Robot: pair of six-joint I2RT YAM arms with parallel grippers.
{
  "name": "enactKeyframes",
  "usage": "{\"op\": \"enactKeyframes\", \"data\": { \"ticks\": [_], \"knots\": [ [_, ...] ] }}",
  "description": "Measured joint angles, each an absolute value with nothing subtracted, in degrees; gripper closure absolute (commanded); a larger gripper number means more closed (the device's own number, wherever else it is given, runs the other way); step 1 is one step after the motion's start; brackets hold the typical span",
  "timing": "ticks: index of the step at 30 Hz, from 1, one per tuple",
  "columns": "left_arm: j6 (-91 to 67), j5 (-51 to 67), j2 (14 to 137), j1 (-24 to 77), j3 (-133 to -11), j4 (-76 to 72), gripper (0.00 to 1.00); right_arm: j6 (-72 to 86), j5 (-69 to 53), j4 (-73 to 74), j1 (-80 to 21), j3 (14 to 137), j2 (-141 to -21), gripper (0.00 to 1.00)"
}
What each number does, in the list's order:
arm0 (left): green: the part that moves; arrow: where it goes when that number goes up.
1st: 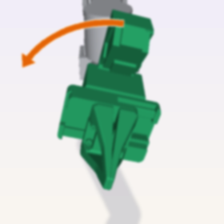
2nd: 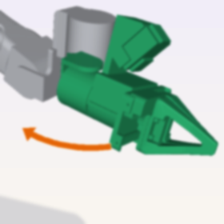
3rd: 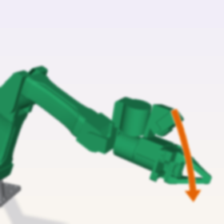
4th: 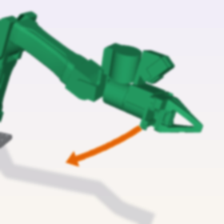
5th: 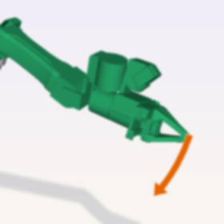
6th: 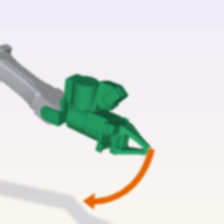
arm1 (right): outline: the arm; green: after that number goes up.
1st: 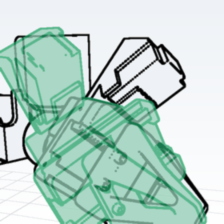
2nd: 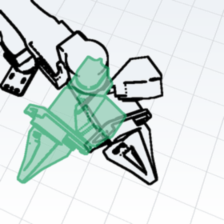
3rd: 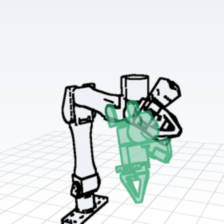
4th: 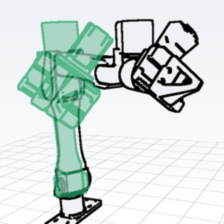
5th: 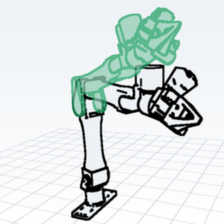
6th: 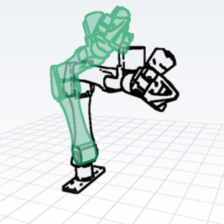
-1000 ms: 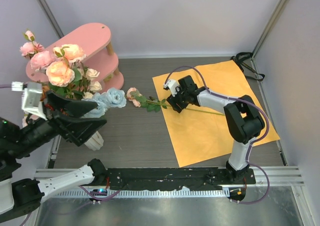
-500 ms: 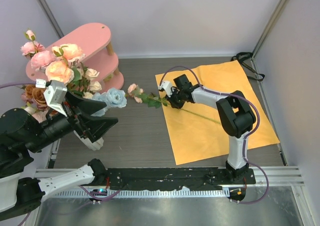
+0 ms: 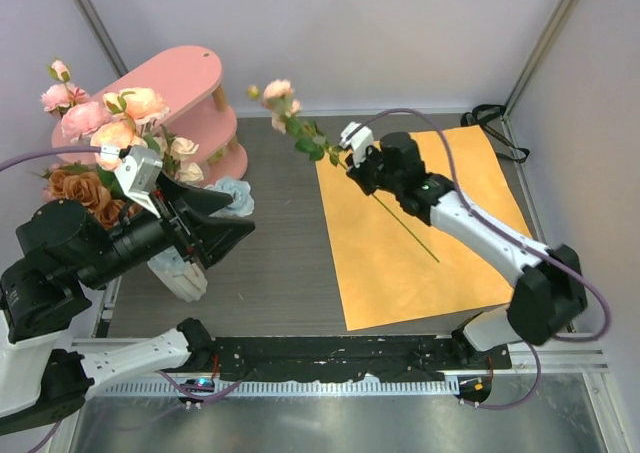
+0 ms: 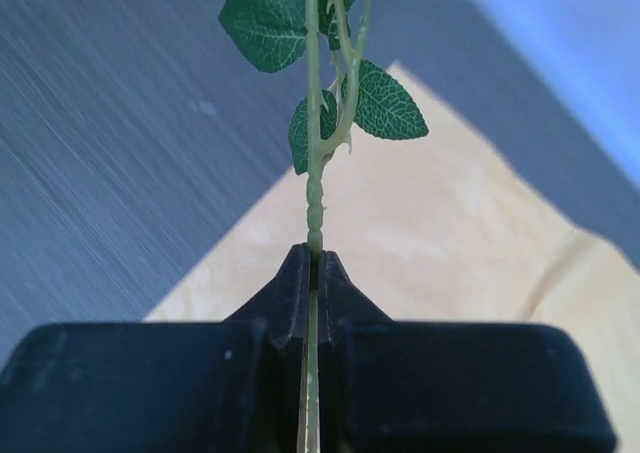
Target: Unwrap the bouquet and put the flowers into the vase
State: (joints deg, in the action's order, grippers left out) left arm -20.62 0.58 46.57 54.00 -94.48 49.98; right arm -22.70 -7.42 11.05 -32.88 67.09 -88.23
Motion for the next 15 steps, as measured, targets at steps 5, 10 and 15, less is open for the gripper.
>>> {"op": "enactKeyframes", "data": {
  "ticks": [5, 10, 15],
  "knots": [
    [-20.9, 0.6, 47.1, 54.0, -94.3, 46.3, 0.24, -9.6, -12.7, 2.7, -32.9, 66.3, -73.8, 0.99],
    [-22.2, 1.4, 49.3, 54.0, -94.1, 42.0, 0.17, 6.6, -22.0, -9.5, -33.3, 63.6, -67.0, 0.99],
    [-24.1, 2.3, 52.5, 54.0, -92.0, 37.7, 0.24, 18.6, -27.1, -17.8, -37.6, 62.8, -64.9, 0.99]
  ]
}}
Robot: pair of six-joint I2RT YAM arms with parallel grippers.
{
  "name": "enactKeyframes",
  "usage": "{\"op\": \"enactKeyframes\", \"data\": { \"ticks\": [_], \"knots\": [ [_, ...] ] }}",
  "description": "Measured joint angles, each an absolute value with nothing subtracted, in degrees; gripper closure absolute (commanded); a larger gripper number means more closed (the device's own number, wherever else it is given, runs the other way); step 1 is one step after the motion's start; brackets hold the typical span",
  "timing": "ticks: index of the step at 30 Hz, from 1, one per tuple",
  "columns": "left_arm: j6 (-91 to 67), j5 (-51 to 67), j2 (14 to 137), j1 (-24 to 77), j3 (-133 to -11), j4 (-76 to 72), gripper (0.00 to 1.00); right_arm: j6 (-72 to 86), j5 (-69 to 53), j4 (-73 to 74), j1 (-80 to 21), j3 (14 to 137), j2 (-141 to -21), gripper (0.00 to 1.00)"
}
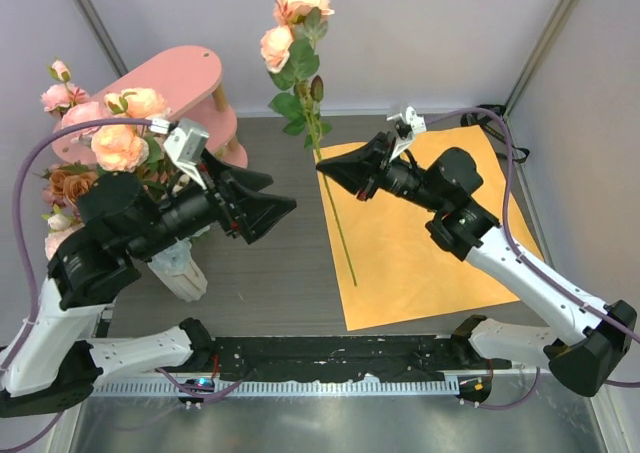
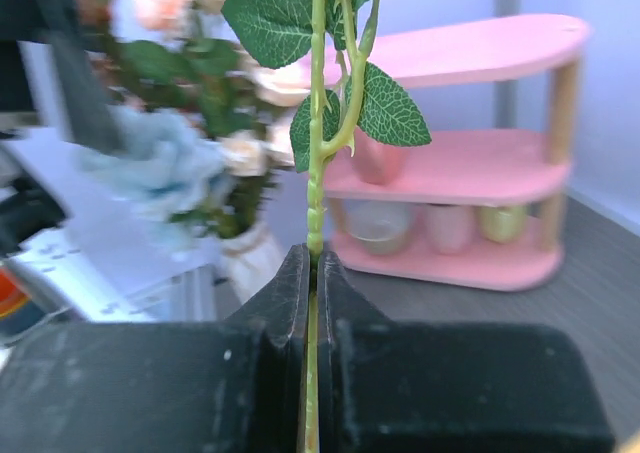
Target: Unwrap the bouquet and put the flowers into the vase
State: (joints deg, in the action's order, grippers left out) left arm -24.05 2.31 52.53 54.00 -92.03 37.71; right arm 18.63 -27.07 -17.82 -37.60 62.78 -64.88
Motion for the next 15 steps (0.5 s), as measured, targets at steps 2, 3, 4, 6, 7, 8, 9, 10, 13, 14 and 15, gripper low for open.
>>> {"op": "enactKeyframes", "data": {
  "ticks": [2, 3, 4, 6, 7, 8, 9, 10, 13, 14, 15],
  "knots": [
    [-25.2, 2.7, 53.8, 54.0, -91.1, 36.3, 0.25, 20.9, -27.9, -19.6, -41.0, 62.8, -64.3, 0.99],
    [-25.5, 2.9, 54.4, 54.0, -90.7, 35.7, 0.25, 21.6, -28.4, -20.1, -42.8, 62.8, -64.1, 0.99],
    [-26.0, 3.0, 54.8, 54.0, -90.5, 35.2, 0.25, 22.0, -28.6, -20.5, -44.3, 62.8, -63.9, 0.99],
    [-26.9, 3.1, 56.2, 54.0, -90.3, 34.3, 0.25, 22.7, -28.9, -21.3, -47.8, 62.8, -63.5, 0.99],
    [-27.2, 3.1, 56.8, 54.0, -90.1, 33.9, 0.28, 22.8, -29.0, -21.5, -49.4, 62.8, -63.4, 0.99],
    [-27.8, 3.1, 57.2, 54.0, -90.0, 33.6, 0.3, 22.8, -29.1, -21.8, -50.5, 62.8, -63.3, 0.99],
    [-28.2, 3.1, 57.3, 54.0, -89.8, 33.2, 0.33, 22.9, -29.1, -21.9, -51.3, 62.8, -63.2, 0.99],
    [-28.5, 3.1, 57.4, 54.0, -89.7, 33.0, 0.39, 22.9, -29.1, -22.3, -51.8, 62.8, -63.2, 0.99],
    [-29.2, 3.1, 57.2, 54.0, -89.7, 32.4, 0.54, 22.9, -28.9, -22.7, -53.4, 62.8, -63.3, 0.99],
    [-29.5, 3.1, 57.0, 54.0, -89.7, 32.2, 0.58, 22.9, -28.8, -22.8, -53.8, 62.8, -63.3, 0.99],
    [-29.6, 3.1, 57.0, 54.0, -89.7, 32.2, 0.67, 22.9, -28.7, -23.0, -54.3, 62.8, -63.4, 0.99]
  ]
}}
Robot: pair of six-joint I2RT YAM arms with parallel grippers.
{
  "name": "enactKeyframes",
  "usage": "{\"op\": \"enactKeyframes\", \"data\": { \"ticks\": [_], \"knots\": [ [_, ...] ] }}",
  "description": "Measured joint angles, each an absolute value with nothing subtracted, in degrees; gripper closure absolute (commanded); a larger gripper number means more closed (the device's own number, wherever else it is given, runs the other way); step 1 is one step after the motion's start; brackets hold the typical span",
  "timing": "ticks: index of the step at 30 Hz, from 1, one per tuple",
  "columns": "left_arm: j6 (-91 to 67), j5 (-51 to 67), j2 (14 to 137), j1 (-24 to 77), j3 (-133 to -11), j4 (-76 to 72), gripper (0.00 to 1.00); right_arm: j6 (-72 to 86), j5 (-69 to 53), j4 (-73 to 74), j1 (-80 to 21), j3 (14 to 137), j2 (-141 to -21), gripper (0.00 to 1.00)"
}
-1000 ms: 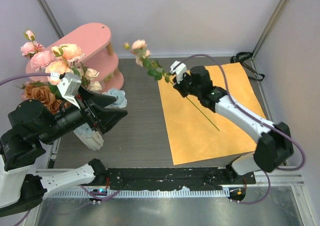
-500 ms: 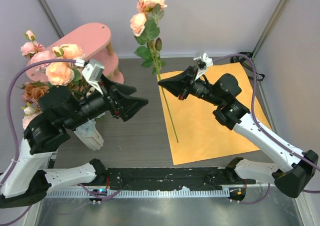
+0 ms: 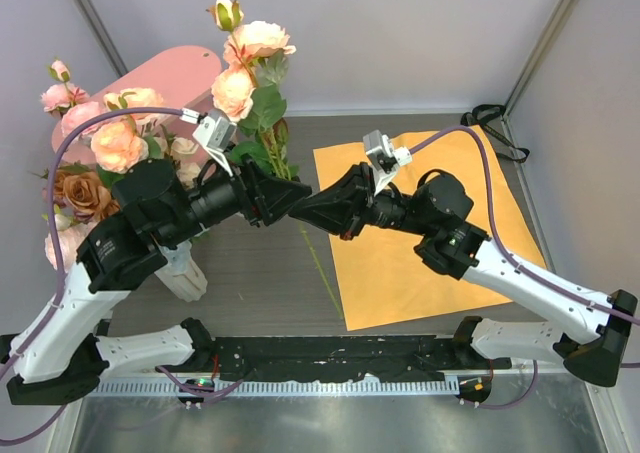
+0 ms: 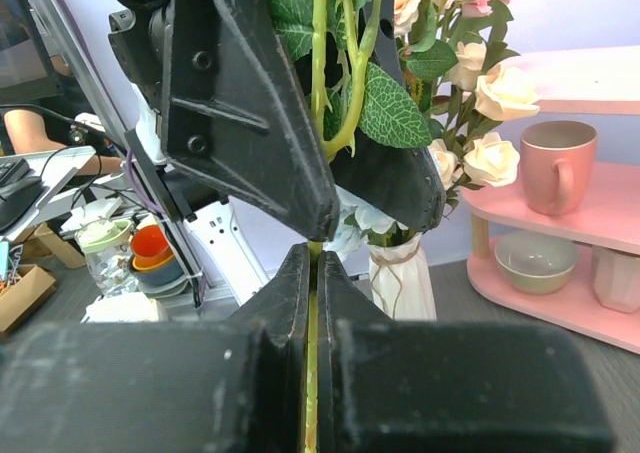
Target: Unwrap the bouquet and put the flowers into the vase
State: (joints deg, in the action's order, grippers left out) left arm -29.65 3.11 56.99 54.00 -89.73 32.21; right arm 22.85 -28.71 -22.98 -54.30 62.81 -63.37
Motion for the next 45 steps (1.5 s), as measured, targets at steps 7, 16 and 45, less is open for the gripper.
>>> {"op": "enactKeyframes", "data": {
  "ticks": [7, 16, 45],
  "knots": [
    [-29.3, 3.0, 55.7, 54.0, -89.8, 33.2, 1.0, 22.6, -28.7, -24.2, -56.3, 63.2, -65.3, 0.68],
    [-27.6, 6.5, 51.4, 54.0, -97.2, 45.0, 1.0, 18.4, -24.4, -19.0, -57.3, 63.9, -64.4, 0.26],
    [-1.9, -30.4, 47.3, 55.8, -136.4, 77.4, 1.0, 13.6, -11.2, -10.6, -57.2, 63.3, -69.8, 0.23]
  ]
}}
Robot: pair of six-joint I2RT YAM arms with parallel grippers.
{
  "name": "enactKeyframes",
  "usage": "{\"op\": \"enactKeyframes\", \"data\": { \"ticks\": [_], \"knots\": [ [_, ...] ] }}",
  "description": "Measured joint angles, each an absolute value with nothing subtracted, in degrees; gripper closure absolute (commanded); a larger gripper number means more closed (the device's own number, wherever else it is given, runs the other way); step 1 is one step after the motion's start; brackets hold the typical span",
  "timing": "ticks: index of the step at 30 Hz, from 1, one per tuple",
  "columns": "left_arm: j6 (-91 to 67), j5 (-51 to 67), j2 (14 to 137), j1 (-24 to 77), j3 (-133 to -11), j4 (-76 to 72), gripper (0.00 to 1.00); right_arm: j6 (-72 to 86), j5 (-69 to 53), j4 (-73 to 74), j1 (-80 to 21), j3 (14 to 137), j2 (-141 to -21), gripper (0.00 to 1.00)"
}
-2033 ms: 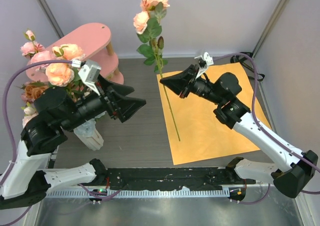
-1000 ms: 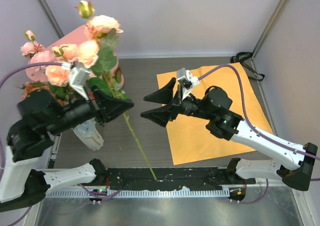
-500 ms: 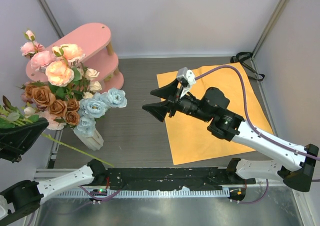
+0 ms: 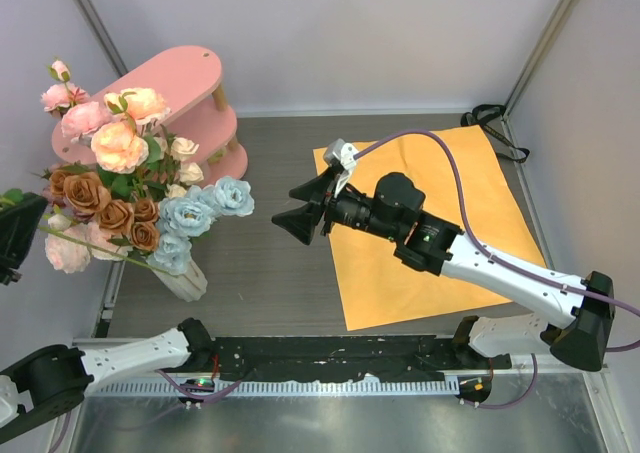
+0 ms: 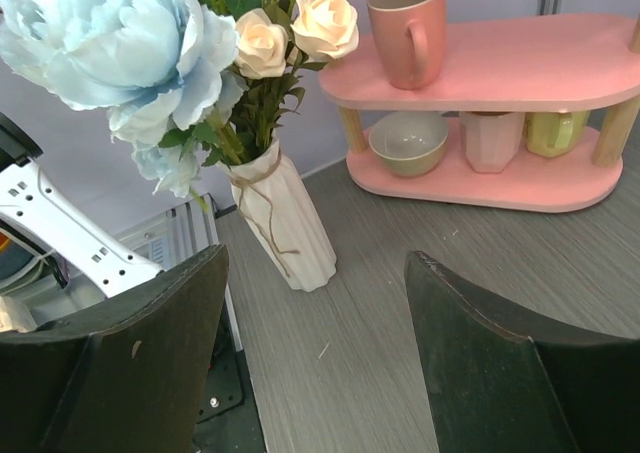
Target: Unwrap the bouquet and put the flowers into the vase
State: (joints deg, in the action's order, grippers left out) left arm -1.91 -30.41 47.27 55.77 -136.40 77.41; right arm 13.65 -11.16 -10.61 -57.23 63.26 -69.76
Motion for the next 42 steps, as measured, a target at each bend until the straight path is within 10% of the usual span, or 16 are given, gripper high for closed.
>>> {"op": "enactKeyframes", "data": {
  "ticks": [42],
  "knots": [
    [13.4, -35.7, 49.3, 52.8, -132.1, 62.8, 1.0, 14.1, -15.0, -9.8, -54.2, 63.0, -70.5, 0.22]
  ]
}}
